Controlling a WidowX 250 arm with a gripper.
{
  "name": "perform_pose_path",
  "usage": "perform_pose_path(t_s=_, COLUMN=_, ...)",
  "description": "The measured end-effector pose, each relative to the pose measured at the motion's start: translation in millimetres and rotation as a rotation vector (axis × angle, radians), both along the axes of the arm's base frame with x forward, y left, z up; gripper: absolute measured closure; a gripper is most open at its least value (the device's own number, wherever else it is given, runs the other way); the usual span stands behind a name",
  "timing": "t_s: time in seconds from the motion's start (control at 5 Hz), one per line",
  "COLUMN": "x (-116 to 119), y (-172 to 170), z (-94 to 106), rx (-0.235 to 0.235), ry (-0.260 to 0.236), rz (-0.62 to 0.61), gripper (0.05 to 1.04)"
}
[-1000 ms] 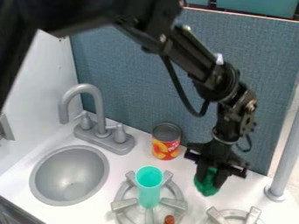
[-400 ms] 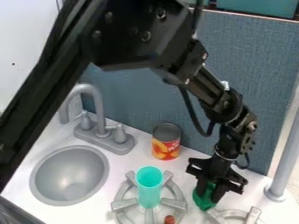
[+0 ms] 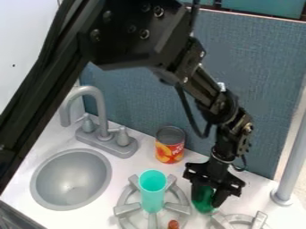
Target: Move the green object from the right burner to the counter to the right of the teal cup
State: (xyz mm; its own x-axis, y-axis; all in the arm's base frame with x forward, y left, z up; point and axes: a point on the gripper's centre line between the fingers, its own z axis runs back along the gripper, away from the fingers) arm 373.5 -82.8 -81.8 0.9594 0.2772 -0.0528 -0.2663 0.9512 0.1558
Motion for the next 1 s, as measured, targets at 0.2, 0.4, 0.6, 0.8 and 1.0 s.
perform_pose_path(t_s=0.2, x=-4.1, y=5.9, z=5.1, rx=-0.01, ry=-0.025, rz=0.015, gripper=0.093)
perform_pose_path(t_s=0.4, x=-1.4, y=9.9, z=27.6, rx=-0.08, ry=-0.082, rz=0.017, gripper=0.079)
perform_pose_path(t_s=0.6, x=-14.4, y=14.7, z=50.7, rx=-0.124, ry=-0.105, rz=0.01, gripper=0.083)
perform_pose_path(t_s=0.8, x=-41.4, y=20.7, z=80.0, rx=-0.115, ry=-0.07, rz=-0.023, gripper=0.082)
perform_pose_path(t_s=1.0, x=-67.0, y=28.6, z=104.8, rx=-0.095, ry=-0.04, rz=-0.035, gripper=0.083)
